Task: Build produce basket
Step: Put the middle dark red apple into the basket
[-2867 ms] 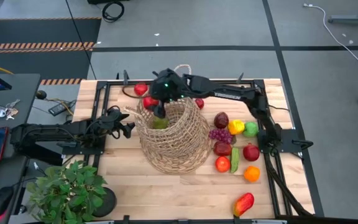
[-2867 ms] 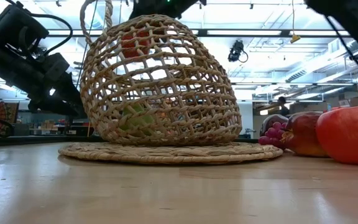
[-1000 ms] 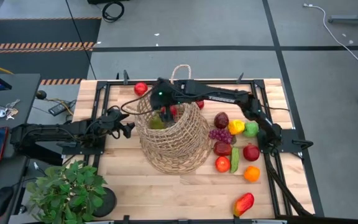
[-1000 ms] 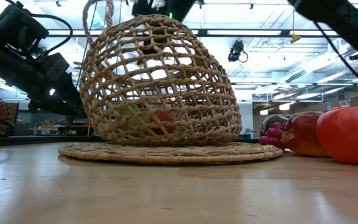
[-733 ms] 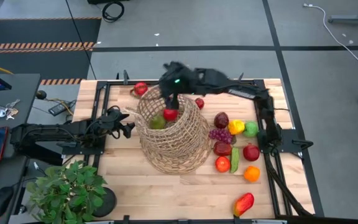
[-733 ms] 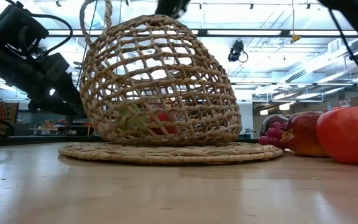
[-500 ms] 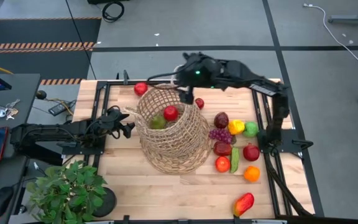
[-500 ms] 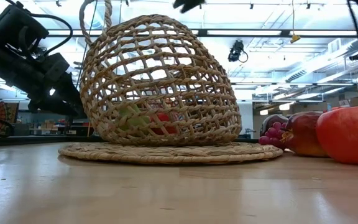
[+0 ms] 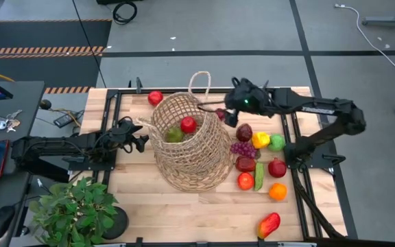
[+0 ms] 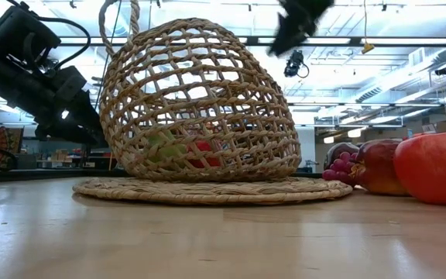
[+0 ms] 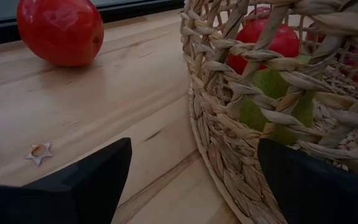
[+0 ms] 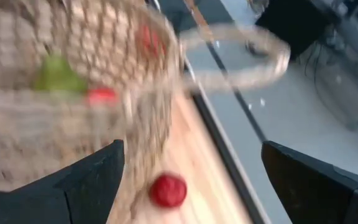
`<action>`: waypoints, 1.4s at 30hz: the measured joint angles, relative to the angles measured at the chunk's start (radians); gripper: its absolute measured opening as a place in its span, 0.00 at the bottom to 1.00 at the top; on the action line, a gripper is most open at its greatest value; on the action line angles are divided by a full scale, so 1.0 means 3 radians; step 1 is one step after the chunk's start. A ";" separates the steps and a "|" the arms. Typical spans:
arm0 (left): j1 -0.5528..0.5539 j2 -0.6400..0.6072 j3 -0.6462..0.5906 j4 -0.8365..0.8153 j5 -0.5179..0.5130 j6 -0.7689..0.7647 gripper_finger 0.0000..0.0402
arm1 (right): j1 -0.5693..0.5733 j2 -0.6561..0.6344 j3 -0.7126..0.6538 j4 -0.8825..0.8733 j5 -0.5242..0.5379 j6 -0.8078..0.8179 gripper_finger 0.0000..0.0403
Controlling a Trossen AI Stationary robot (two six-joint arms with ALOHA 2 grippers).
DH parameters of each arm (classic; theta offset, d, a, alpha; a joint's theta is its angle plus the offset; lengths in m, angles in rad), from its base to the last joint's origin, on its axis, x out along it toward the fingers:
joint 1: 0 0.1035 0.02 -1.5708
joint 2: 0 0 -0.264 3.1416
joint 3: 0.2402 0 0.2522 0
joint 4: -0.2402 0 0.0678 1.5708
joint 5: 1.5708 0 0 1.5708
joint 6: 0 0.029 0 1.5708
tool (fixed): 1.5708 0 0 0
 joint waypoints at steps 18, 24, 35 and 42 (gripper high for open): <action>-0.0001 -0.0001 0.0000 0.0000 -0.0001 0.0000 0.89 | -0.0200 -0.0400 -0.1942 0.0766 -0.0563 0.0601 0.95; -0.0001 0.0000 0.0000 0.0000 0.0000 0.0000 0.89 | -0.0254 -0.0400 -0.2304 0.1035 -0.0558 0.0702 0.95; -0.0001 -0.0001 0.0000 0.0001 0.0000 0.0000 0.89 | -0.0399 -0.0394 -0.2668 0.1347 -0.0569 0.0706 0.95; -0.0001 -0.0001 0.0000 0.0001 0.0000 0.0000 0.89 | -0.0453 -0.0397 -0.2662 0.1382 -0.0625 0.0700 0.90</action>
